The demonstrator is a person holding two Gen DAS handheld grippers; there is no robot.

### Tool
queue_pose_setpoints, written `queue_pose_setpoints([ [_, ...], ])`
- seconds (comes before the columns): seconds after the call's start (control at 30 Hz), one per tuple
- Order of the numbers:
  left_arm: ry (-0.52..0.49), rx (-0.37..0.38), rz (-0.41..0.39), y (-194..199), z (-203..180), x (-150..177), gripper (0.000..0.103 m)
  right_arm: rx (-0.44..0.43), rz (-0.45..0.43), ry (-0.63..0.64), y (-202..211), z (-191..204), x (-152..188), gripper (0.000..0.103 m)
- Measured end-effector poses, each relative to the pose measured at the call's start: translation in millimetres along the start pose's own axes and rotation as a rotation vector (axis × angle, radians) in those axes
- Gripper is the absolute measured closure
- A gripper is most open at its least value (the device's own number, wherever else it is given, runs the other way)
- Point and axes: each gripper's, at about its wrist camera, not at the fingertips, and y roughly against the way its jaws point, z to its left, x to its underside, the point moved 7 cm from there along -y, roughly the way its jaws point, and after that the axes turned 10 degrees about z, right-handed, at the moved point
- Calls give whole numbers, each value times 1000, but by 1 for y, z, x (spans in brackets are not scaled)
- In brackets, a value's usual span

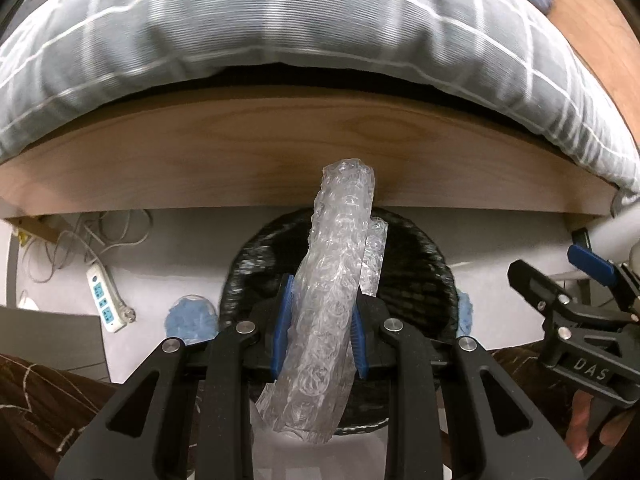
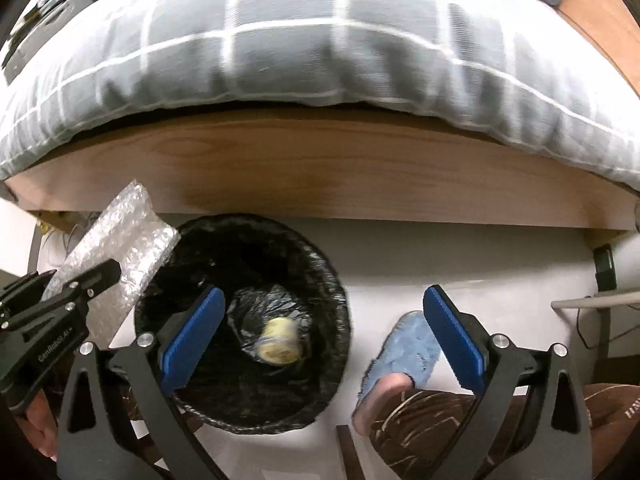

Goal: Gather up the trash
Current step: 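Open the right tool over the bin while the left tool releases the bubble wrap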

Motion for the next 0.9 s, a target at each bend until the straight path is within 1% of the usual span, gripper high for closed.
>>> queue_pose_setpoints([
  [0.17,-43,-3,3,-5,-21,-1,78,8,-22,-30,14,-21,-4,8],
  [0.37,-64,-18,1,-7,-27,2,76,17,-27,-52,16,-27,-4,8],
  [0.4,-64,-28,-1,-7,-25,2,71,16,-28,-53,15,-27,-5,8],
  [0.43,-60,-39,-2,-7,-22,3,59,16,-29,-53,15,-27,-6,8],
  [0.47,-54,-49,-4,-6,-20,3,52,16,-29,-53,18,-26,-6,8],
  [0.5,-47,-54,-7,-5,-17,3,42,14,-28,-50,17,-25,-7,8],
  [0.57,-37,-51,-15,-3,-12,3,40,13,-29,-45,17,-22,-7,8],
  [0.63,-34,-64,-26,-1,-6,3,31,8,-34,-43,17,-18,-9,8],
  [0.77,-13,-99,-70,14,7,-1,20,-5,-72,-35,30,-8,-17,8],
  [0.83,0,-113,-95,22,15,-4,10,-6,-99,-22,39,-2,-23,7],
  [0.9,15,-136,-120,33,23,-8,8,-5,-128,-7,50,5,-28,8],
])
